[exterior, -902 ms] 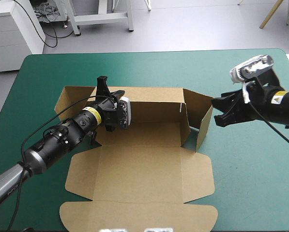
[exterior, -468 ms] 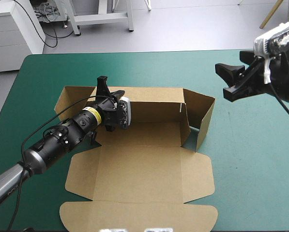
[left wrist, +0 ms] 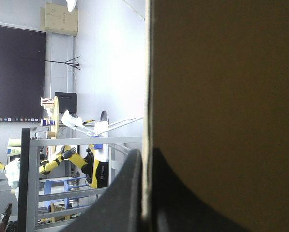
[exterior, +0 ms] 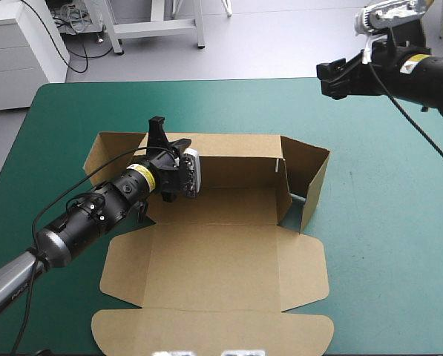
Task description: Fold the box
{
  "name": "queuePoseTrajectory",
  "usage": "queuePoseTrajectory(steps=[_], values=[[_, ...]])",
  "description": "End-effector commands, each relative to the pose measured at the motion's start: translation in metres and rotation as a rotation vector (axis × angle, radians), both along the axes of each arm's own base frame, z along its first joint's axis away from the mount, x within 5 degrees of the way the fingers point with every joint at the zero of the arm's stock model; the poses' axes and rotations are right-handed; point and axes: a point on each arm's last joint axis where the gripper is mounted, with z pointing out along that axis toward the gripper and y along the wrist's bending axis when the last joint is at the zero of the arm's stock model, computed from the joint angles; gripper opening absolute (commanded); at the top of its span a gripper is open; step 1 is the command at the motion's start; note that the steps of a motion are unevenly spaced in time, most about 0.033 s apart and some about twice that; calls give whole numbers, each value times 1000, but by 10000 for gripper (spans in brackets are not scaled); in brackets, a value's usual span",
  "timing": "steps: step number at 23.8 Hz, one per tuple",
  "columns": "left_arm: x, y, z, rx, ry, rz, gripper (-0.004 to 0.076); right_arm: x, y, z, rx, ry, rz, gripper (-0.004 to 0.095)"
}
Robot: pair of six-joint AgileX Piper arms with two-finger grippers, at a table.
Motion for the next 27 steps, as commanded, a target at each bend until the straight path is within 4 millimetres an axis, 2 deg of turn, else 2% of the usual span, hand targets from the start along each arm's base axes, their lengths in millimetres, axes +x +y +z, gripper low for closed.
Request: queuePoseTrajectory(steps=[1, 8, 14, 15, 19, 21, 25, 27], values=[[-4, 0, 24, -71, -76, -21, -10, 21, 0, 1, 32, -39, -26, 744], [-4, 0, 23, -68, -72, -17, -10, 75, 7, -46, 32, 114, -38, 742], [-4, 0, 23, -68, -72, -17, -10, 102, 11, -84, 34, 259, -41, 742], [-4, 0, 23, -68, -72, -17, -10, 108, 13, -98, 19, 329, -31, 739], [-4, 0, 23, -67, -71, -16, -10, 112, 15, -132, -33, 555, 13, 738], [-4, 1, 22, -59, -63, -9, -10, 111, 16, -140, -27, 605, 8, 738], [-3, 2, 21, -50, -53, 0, -10, 103, 16, -142, -16, 626, 8, 738], [-3, 3, 20, -42, -44, 8, -10, 93, 15, -145, -22, 644, 18, 738]])
